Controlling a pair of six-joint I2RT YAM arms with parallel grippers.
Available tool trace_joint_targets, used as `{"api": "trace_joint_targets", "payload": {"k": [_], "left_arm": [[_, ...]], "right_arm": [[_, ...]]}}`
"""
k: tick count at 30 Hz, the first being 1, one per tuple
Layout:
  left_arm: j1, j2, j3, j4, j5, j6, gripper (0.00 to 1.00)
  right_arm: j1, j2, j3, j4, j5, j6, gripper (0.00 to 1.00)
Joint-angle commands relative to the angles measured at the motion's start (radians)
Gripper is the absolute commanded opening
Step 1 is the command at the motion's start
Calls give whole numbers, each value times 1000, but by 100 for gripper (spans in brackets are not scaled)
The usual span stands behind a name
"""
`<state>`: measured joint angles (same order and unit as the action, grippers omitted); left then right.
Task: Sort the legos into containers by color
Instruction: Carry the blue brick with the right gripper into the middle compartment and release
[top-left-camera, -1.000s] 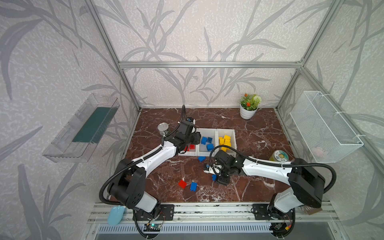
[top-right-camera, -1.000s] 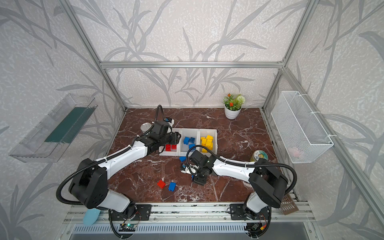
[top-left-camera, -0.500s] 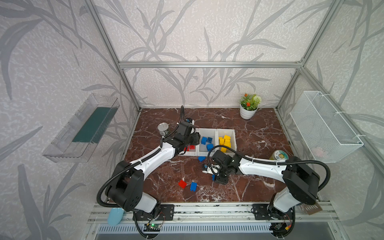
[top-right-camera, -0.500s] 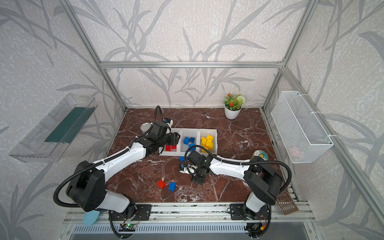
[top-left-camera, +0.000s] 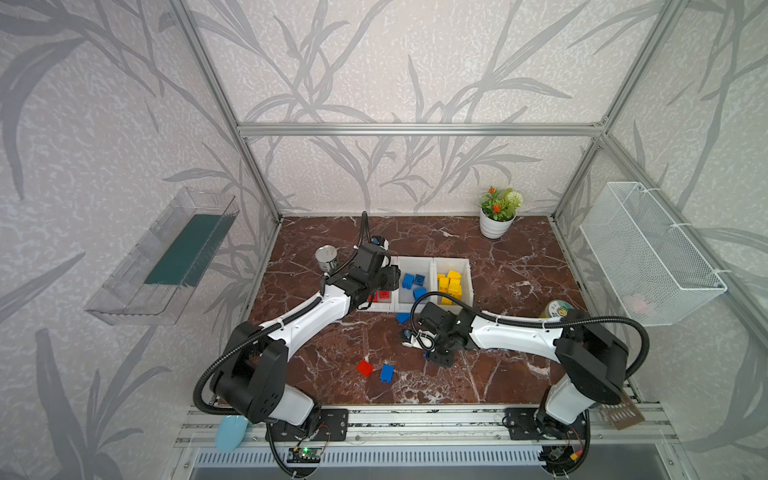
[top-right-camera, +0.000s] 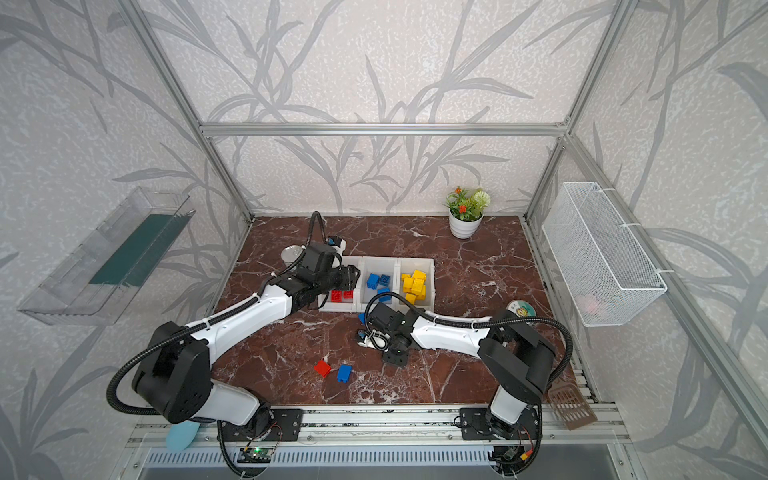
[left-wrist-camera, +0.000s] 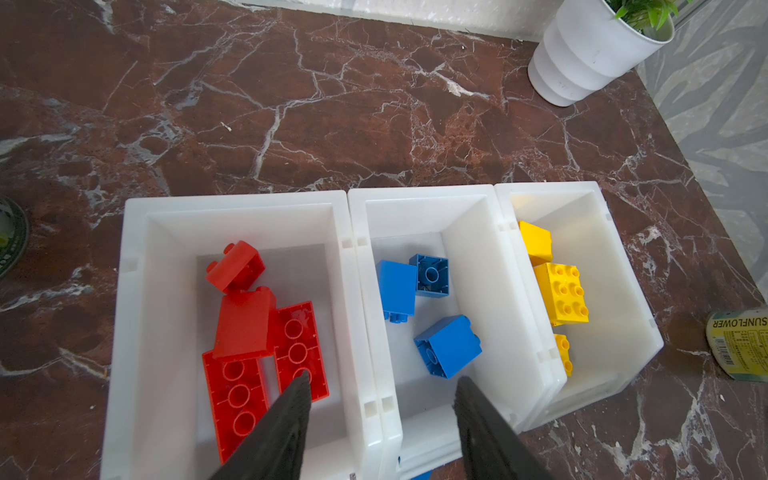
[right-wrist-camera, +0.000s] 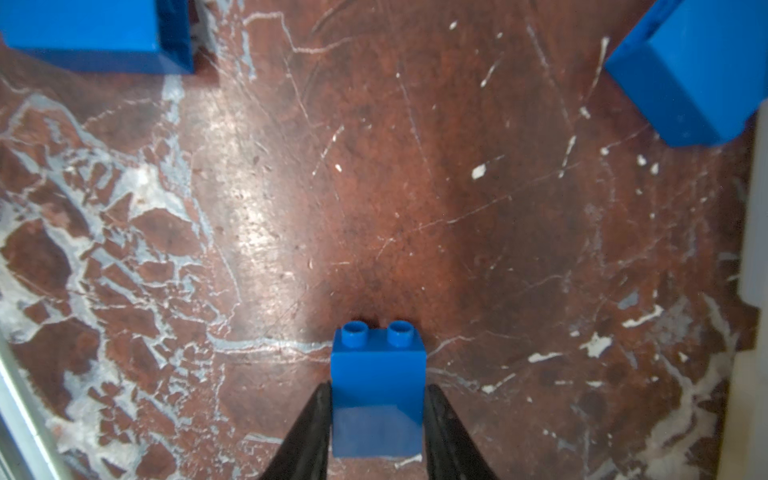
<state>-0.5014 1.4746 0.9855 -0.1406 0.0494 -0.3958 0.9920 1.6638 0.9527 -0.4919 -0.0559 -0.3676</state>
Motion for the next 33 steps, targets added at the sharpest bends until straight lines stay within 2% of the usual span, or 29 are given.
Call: {"api": "trace_joint_targets", "payload": {"k": [1,11,17,23,33], "left_arm": [[4,-38,-18,6,-23,-5,58],[8,-80,-31,-23,-52,14,59],[14,-130,-63,-32,-77,17,59],[21,-190,-98,-60,-107,18,59],[25,-269,-162,-103,-130,-1,60]], "right_arm": [[10,1,23,-22,20,6,36],[2,-33,124,-53,24,-81,33],[-56,-45,202,31,59,-169,33],[-151,37,341,56,59,-241,33],[-222,190,480,139,51,-205,33]]}}
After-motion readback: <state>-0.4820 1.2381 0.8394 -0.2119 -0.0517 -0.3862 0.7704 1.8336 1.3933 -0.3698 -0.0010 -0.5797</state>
